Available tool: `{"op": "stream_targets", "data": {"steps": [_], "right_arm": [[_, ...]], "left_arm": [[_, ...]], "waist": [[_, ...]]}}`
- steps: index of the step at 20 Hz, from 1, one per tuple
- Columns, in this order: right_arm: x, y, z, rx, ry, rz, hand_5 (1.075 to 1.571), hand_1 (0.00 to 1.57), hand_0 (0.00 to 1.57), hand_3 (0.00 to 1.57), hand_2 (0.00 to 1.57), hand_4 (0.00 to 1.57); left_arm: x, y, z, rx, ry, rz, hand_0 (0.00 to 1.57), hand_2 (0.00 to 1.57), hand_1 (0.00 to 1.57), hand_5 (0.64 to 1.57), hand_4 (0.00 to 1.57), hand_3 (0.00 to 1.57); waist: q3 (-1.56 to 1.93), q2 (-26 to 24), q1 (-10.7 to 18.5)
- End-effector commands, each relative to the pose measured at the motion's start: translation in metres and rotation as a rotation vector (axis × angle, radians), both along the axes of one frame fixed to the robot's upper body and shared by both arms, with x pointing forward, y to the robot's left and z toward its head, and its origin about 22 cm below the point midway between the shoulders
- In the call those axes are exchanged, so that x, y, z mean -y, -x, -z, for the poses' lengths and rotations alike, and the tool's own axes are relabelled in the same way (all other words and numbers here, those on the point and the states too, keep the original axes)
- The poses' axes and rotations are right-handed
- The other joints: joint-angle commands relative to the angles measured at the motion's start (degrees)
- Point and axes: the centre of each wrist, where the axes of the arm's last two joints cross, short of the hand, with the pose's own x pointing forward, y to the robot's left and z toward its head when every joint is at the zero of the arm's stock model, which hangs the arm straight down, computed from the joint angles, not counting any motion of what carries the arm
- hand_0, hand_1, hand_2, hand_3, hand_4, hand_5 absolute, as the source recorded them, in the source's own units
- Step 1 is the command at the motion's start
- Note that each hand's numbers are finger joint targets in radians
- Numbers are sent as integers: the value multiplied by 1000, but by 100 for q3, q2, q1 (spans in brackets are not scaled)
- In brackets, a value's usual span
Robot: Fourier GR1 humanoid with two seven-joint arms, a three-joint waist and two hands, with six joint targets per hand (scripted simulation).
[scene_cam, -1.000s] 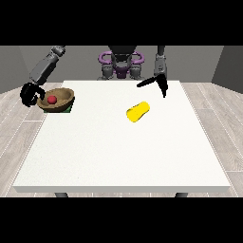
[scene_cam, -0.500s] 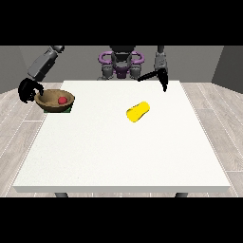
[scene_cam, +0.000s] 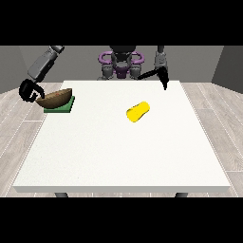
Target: Pick the cup and pour the ball into the bowl, then pick the bowl and place it on the pad
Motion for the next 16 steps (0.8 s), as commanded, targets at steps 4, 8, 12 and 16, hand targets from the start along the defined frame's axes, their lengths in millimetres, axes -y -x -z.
{"op": "stream_targets", "data": {"steps": [4,8,12,16], "right_arm": [[30,20,-34,9,129,83,1481,0,0,334,427,0],[34,15,-57,11,116,92,1481,0,0,209,375,0],[35,13,-71,-8,101,75,1495,0,0,238,325,0],[48,22,-111,29,85,2,1501,0,0,257,269,0]], "left_arm": [[-16,8,-9,40,12,-12,0,0,0,1566,0,0],[-13,19,-34,24,1,-14,0,0,0,1566,0,0],[4,21,-3,33,22,-7,0,0,0,1569,0,0],[0,16,3,-57,16,-31,0,0,0,1569,0,0]], "waist": [[1,183,-97],[6,92,-77],[-1,34,-96],[-2,-373,-321]]}}
